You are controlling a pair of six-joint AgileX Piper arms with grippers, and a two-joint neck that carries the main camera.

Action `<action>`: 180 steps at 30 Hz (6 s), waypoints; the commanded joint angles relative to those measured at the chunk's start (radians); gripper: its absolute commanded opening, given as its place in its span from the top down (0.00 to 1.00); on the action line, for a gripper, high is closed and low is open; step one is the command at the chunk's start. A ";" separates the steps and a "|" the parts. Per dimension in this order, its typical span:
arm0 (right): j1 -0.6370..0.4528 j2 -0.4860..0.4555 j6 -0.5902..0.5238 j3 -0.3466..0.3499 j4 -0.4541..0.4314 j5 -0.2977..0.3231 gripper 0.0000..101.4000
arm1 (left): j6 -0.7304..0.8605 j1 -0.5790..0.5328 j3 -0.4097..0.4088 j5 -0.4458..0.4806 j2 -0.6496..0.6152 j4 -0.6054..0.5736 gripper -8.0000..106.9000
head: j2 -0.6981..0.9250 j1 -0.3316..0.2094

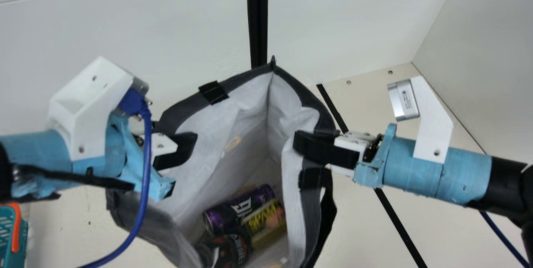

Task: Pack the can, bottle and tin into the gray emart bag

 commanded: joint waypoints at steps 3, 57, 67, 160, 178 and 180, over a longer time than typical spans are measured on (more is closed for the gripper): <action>-0.018 0.051 -0.057 -0.017 0.002 0.004 1.00 | 0.030 0.012 -0.062 -0.001 0.066 -0.011 0.84 | -0.001 -0.023; -0.041 0.242 -0.205 -0.123 -0.027 -0.005 1.00 | 0.071 0.059 -0.322 -0.005 0.296 -0.057 0.37 | -0.001 -0.023; -0.041 0.242 -0.205 -0.123 -0.027 -0.005 1.00 | 0.136 0.093 -0.258 -0.042 0.203 -0.138 0.15 | -0.001 -0.023; -0.041 0.242 -0.205 -0.123 -0.033 -0.010 1.00 | -0.281 0.234 0.671 -0.079 -0.685 0.665 0.15 | -0.001 -0.023; -0.043 0.247 -0.184 -0.148 -0.048 -0.009 1.00 | -0.289 0.234 0.671 -0.080 -0.685 0.684 0.15 | -0.001 -0.023; -0.052 0.249 -0.178 -0.156 -0.055 -0.008 1.00 | -0.289 0.234 0.671 -0.080 -0.685 0.684 0.15 | -0.001 -0.023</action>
